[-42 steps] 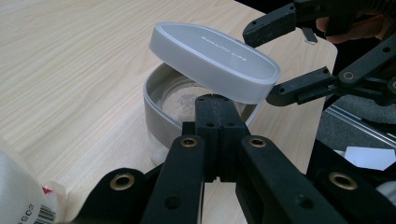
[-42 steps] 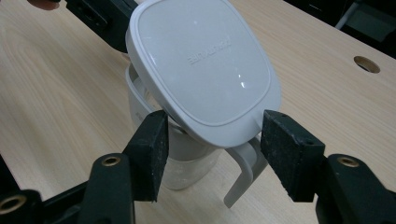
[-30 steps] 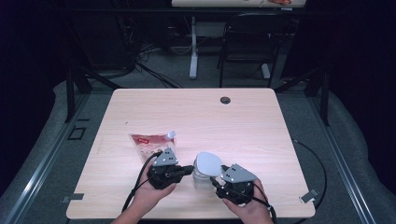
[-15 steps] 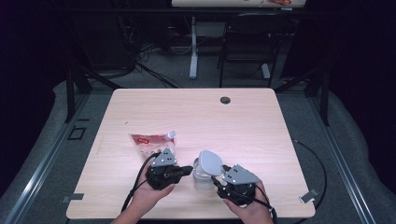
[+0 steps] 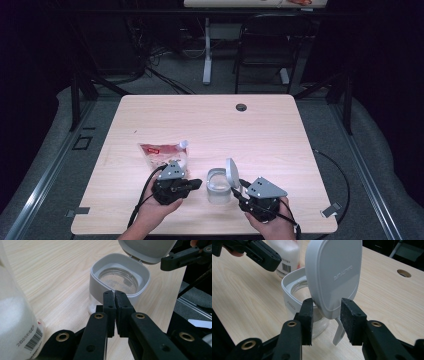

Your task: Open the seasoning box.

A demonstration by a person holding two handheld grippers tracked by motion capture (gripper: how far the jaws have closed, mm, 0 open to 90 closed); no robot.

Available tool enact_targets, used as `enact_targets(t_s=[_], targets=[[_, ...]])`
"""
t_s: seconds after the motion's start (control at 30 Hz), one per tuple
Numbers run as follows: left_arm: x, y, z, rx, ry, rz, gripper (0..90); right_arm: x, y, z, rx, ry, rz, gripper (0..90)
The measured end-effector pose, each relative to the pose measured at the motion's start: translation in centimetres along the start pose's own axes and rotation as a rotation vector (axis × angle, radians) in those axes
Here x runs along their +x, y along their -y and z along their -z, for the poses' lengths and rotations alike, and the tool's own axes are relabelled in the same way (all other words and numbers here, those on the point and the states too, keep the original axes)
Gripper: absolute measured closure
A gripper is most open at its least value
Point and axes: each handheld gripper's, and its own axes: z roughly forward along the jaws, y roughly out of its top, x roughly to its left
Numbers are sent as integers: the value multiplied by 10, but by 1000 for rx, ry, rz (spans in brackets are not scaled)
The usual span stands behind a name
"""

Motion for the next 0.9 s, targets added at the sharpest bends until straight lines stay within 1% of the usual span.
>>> enact_targets(t_s=[0.07,0.13,0.17,0.23,0.33,0.37,0.4,0.43,0.53,0.6,0.67,0.77,0.83,0.87,0.9], targets=[[2,2,2,2,-5,-2,876,-1,0,1,5,-1,4,654],[3,5,3,2,-9,10,875,-1,1,0,-2,-3,0,673],[4,5,5,8,-13,8,874,-2,1,1,-2,-2,-4,677],[5,7,7,5,-14,14,874,-3,2,1,-7,-4,-17,696],[6,9,9,3,-19,16,872,-5,3,2,-11,6,-26,714],[7,9,10,0,-28,18,872,-6,4,3,-10,11,-30,726],[8,11,12,-3,-28,28,867,-8,6,3,-9,15,-42,738],[9,12,13,-1,-33,23,865,-10,6,3,-14,7,-56,742],[11,13,17,-8,-41,33,864,-14,7,2,-16,-5,-87,754],[13,15,19,-8,-44,39,864,-16,7,2,-23,-2,-93,758],[14,16,20,-11,-50,42,864,-17,8,2,-16,-2,-93,761],[15,17,21,-4,-52,41,863,-18,8,1,-22,2,-94,764],[16,20,22,-6,-61,38,862,-20,7,-1,-20,7,-95,768],[15,21,22,-9,-76,41,862,-20,7,-1,-20,9,-100,769],[17,22,23,-3,-60,41,861,-21,7,-2,-20,7,-100,771]])
